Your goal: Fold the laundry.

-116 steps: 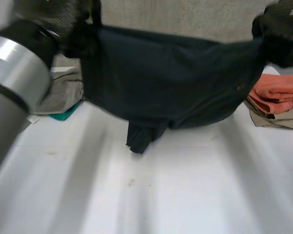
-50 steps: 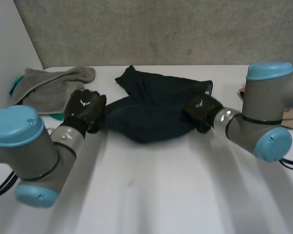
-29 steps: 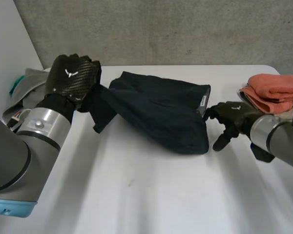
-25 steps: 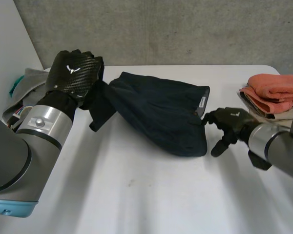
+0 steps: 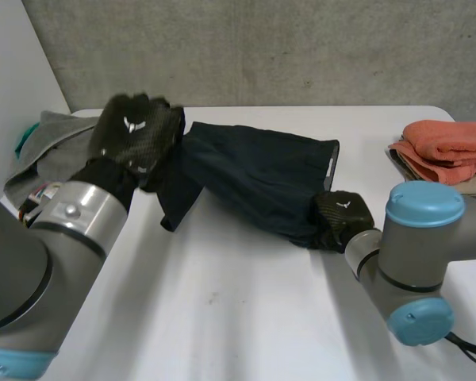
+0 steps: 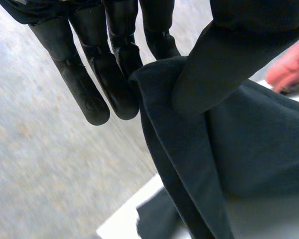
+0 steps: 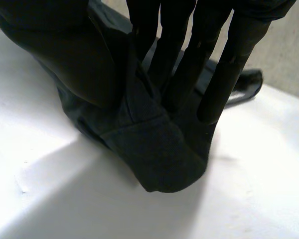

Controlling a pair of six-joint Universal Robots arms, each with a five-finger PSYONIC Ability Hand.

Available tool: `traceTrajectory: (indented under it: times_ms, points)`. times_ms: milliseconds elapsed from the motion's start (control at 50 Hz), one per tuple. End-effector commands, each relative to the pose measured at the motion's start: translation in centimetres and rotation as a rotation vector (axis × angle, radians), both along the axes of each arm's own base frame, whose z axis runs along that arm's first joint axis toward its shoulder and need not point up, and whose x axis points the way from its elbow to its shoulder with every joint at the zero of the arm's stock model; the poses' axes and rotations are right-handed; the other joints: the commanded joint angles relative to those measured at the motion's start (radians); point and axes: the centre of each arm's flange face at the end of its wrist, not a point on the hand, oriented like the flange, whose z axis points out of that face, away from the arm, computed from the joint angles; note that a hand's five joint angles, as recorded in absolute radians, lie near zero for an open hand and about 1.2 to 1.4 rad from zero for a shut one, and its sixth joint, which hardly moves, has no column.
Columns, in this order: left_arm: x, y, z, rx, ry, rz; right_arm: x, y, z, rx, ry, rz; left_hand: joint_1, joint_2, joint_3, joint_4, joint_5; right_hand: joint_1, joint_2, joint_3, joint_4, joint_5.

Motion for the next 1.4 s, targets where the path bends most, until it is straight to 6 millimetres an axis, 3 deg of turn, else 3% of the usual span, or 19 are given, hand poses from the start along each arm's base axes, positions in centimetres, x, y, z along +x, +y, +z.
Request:
traceTrajectory:
  times_ms: [20,100,200,260,340,400,520,680,780,960,980,1000,1040,1080,1180,1280,1300,1340,1400]
  points:
    - [2.7,4.0,-2.3,0.261,-0.184,0.003,-1.7,4.1,7.1,-0.159,0.235,0.180,0.253,0.199,0.203,0.196,0.216,0.282,0.224,0.214,0.202,0.239]
    - [4.7,7.1,-3.9,0.400,-0.349,-0.013,-4.6,5.6,8.8,-0.149,0.465,0.254,0.253,0.199,0.203,0.196,0.216,0.282,0.224,0.214,0.202,0.239]
    - [6.3,10.5,-6.1,0.521,-0.559,-0.079,-8.6,9.1,9.1,0.065,0.771,0.414,0.253,0.199,0.203,0.196,0.216,0.282,0.224,0.214,0.202,0.239]
    - [6.3,12.4,-6.9,0.561,-0.630,-0.150,-9.0,10.4,9.0,0.125,0.796,0.485,0.253,0.199,0.203,0.196,0.216,0.282,0.224,0.214,0.202,0.239]
    - [5.5,11.9,-7.0,0.551,-0.635,-0.172,-8.6,9.5,9.2,0.064,0.765,0.469,0.253,0.199,0.203,0.196,0.216,0.282,0.224,0.214,0.202,0.239]
    - [3.9,9.5,-7.3,0.501,-0.607,-0.156,-8.3,8.6,9.2,0.036,0.738,0.442,0.253,0.199,0.203,0.196,0.216,0.282,0.224,0.214,0.202,0.239]
    - [0.5,4.6,-6.5,0.335,-0.505,-0.115,-7.0,3.8,8.2,0.006,0.628,0.333,0.253,0.199,0.203,0.196,0.216,0.282,0.224,0.214,0.202,0.239]
    - [-3.5,-5.1,-5.7,0.080,-0.333,0.017,-5.2,-2.6,8.1,-0.144,0.510,0.219,0.253,0.199,0.203,0.196,0.216,0.282,0.224,0.214,0.202,0.239]
    - [-6.1,-10.9,-6.8,-0.041,-0.247,0.062,-4.0,-7.2,7.0,-0.255,0.512,0.129,0.253,0.199,0.203,0.196,0.216,0.282,0.224,0.214,0.202,0.239]
    - [-7.6,-16.8,-12.1,-0.111,-0.196,0.107,-0.8,-13.3,2.8,-0.388,0.514,0.082,0.253,0.199,0.203,0.196,0.216,0.282,0.224,0.214,0.202,0.239]
    - [-7.7,-17.0,-12.5,-0.118,-0.193,0.110,-0.2,-14.1,2.0,-0.405,0.502,0.079,0.253,0.199,0.203,0.196,0.216,0.193,0.135,0.125,0.112,0.150]
    - [-8.0,-17.4,-12.7,-0.138,-0.179,0.114,0.2,-14.3,1.8,-0.415,0.496,0.078,0.056,0.002,0.006,-0.002,0.019,-0.212,-0.269,-0.280,-0.292,-0.255]
    - [-8.3,-17.5,-12.8,-0.149,-0.167,0.114,0.7,-14.9,1.2,-0.428,0.499,0.083,-0.965,-1.019,-1.015,-1.023,-1.002,-0.939,-0.997,-1.008,-1.020,-0.983]
    - [-8.5,-17.2,-12.8,-0.153,-0.158,0.110,0.9,-14.9,1.5,-0.433,0.485,0.078,-0.852,-0.906,-0.902,-0.909,-0.889,-0.939,-0.997,-1.008,-1.020,-0.983]
    - [-9.4,-14.8,-12.0,-0.141,-0.160,0.071,0.7,-13.4,3.3,-0.389,0.418,0.061,-0.969,-1.023,-1.019,-1.026,-1.006,-0.939,-0.997,-1.008,-1.020,-0.983]
    - [-8.6,-11.8,-9.2,-0.135,-0.156,0.048,-1.1,-9.6,7.8,-0.294,0.331,0.034,-0.969,-1.023,-1.019,-1.026,-1.006,-0.939,-0.997,-1.008,-1.020,-0.983]
    - [-8.1,-10.9,-8.5,-0.129,-0.155,0.047,-2.0,-7.7,9.1,-0.244,0.299,0.029,-0.969,-1.023,-1.019,-1.026,-1.006,-0.939,-0.997,-1.008,-1.020,-0.983]
    - [-7.6,-10.1,-7.9,-0.117,-0.150,0.044,-2.9,-6.0,9.5,-0.176,0.268,0.024,-0.969,-1.023,-1.019,-1.026,-1.006,-0.939,-0.997,-1.008,-1.020,-0.983]
    - [-6.5,-8.4,-7.4,-0.077,-0.131,0.037,-5.1,-5.0,7.6,-0.037,0.252,-0.010,-0.969,-1.023,-1.019,-1.026,-1.006,-0.939,-0.997,-1.008,-1.020,-0.983]
